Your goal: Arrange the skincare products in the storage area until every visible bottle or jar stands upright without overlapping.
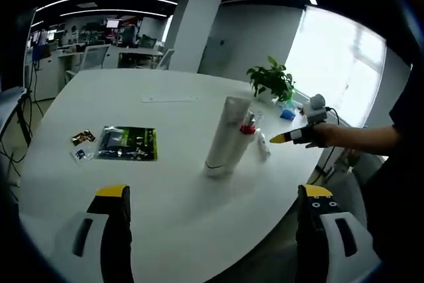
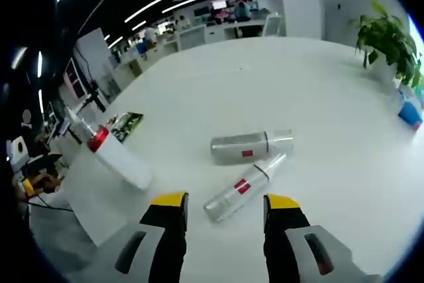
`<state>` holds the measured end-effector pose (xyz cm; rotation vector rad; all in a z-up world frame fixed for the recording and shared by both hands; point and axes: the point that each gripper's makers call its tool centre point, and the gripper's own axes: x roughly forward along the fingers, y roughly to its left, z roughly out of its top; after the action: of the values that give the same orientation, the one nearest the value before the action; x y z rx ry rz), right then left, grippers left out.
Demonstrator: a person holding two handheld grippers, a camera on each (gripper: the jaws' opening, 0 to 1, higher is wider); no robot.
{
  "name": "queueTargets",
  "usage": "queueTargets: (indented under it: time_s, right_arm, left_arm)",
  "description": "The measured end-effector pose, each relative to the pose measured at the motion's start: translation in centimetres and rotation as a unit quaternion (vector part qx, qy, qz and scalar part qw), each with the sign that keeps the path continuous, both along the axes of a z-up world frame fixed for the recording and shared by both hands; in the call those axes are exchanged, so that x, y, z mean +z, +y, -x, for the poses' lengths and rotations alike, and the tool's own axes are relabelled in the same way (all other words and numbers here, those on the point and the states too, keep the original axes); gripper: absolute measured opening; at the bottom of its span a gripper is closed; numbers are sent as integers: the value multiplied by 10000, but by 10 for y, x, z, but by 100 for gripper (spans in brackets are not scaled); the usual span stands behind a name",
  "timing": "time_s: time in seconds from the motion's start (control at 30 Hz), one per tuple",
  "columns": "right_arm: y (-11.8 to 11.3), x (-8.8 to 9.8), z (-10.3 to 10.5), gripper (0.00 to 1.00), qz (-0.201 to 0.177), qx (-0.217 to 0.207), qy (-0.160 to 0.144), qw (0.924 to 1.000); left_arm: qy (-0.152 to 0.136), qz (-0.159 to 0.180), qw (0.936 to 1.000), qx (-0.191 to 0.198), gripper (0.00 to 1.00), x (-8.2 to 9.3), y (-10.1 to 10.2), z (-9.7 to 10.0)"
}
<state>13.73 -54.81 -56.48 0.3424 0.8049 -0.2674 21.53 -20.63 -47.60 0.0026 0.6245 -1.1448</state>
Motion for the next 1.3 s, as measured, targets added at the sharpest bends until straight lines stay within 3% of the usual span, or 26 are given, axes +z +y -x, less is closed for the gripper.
queueTargets:
  time_s: [0.03, 0.33, 0.7, 0.93, 1.0, 1.03, 1.13, 1.3]
  right_arm:
    - [-1, -2, 2, 47, 54, 6, 166, 9998]
    - [-2, -20, -3, 47, 333, 66, 744, 9966]
    - [-7, -38, -2, 37, 540, 370, 1386, 9882]
    - [-11, -47, 11, 22, 629, 950, 1967, 9738]
    - [-13, -54, 14, 19, 662, 1353, 2157, 9648]
    - [-12, -51, 9, 18, 581, 1215, 2005, 9704]
    - [-13, -53, 11, 18, 631, 1745, 2194, 9578]
    - [-16, -56, 10, 15, 562, 1688, 2240, 9582]
  left_arm:
    - [0, -7, 10000, -9, 98, 0, 0, 0]
    - [78, -41, 10000, -3, 97, -5, 0, -4]
    - [133, -110, 9998, -51, 96, -12, 3, -5]
    - [168, -115, 9998, -79, 96, -14, 2, -3]
    - [176, -131, 9997, -94, 96, -16, 3, -3]
    - [179, -136, 9997, -98, 96, -16, 3, -2]
    - [198, -144, 9996, -101, 96, -17, 3, -2]
    - [213, -144, 9996, -105, 95, -19, 2, -2]
